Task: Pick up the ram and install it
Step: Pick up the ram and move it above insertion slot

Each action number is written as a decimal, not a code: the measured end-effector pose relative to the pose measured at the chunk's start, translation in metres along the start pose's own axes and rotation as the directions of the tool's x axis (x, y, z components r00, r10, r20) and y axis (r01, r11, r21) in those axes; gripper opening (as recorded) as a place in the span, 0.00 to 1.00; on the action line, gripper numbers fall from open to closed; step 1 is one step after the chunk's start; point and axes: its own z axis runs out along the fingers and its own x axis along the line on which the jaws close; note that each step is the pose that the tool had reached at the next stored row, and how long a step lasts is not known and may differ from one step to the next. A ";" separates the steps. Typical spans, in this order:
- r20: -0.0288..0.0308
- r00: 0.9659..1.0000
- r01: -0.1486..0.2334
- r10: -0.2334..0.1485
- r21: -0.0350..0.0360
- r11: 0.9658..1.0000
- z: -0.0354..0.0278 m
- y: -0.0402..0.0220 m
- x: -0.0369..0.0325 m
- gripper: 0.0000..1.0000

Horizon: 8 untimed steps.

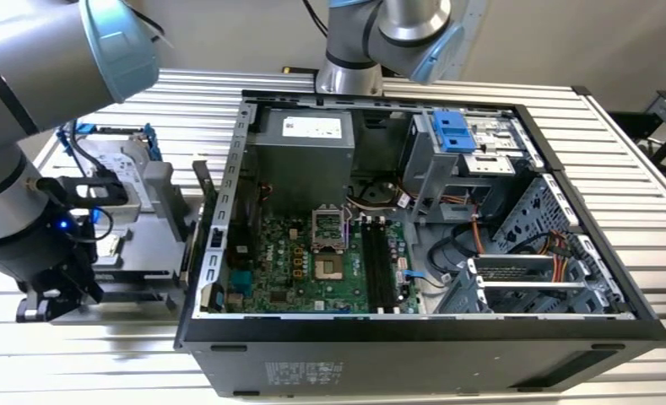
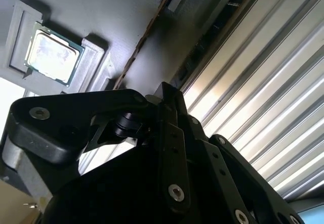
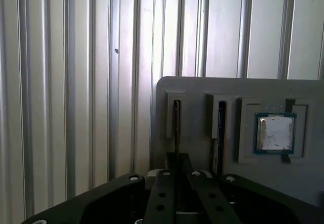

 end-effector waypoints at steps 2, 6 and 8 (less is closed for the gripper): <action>0.000 1.000 0.000 0.000 0.000 1.000 -0.0016 0.0000 0.0000 0.00; 0.000 1.000 0.000 0.000 0.000 1.000 -0.0048 0.0000 -0.0001 0.00; 0.000 1.000 0.000 0.000 0.000 1.000 -0.0058 0.0000 -0.0002 0.00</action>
